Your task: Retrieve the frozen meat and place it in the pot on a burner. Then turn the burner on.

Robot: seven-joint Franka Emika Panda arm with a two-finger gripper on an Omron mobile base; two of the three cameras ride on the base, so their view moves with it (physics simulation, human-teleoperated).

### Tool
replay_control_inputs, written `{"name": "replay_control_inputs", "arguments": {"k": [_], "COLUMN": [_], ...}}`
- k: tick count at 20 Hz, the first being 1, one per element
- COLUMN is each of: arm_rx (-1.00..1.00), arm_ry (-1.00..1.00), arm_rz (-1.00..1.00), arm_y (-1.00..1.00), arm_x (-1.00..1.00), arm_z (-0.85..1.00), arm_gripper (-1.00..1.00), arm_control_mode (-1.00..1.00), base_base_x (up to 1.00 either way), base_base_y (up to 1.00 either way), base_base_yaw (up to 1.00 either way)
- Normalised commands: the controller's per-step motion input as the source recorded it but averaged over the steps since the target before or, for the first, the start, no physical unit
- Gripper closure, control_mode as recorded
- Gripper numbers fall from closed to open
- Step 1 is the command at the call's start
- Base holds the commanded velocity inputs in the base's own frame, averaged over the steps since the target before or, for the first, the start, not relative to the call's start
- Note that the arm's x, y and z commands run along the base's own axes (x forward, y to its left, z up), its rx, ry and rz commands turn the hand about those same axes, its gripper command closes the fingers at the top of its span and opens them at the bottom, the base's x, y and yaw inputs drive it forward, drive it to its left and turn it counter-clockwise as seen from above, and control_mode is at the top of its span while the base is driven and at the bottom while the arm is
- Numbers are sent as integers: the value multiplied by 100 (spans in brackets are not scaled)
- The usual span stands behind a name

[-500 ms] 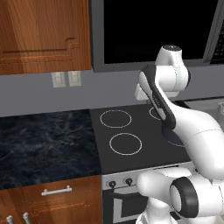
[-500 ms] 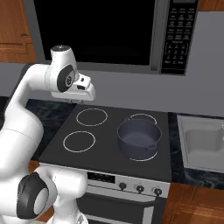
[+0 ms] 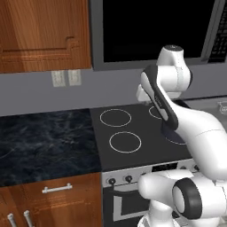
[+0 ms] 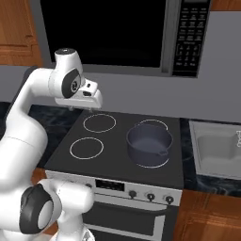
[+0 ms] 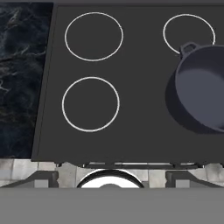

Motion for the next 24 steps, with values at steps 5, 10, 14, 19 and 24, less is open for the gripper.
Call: {"name": "replay_control_inputs", "arguments": {"k": [5,10,14,19,24], "arm_rx": [0,0,0,0,0], "arm_ry": [0,0,0,0,0], "arm_rz": [0,0,0,0,0], "arm_y": [0,0,0,0,0], "arm_x": [0,0,0,0,0], "arm_z": [0,0,0,0,0], "arm_gripper": [-100,-100,-100,-100,-100], "arm_control_mode": [100,100,100,100,100], "base_base_x": [-69,-44,-10,-6,0], "base_base_y": [0,-4,-28,-61,-76], "base_base_yaw": [-7,-9,-4,0,0]}}
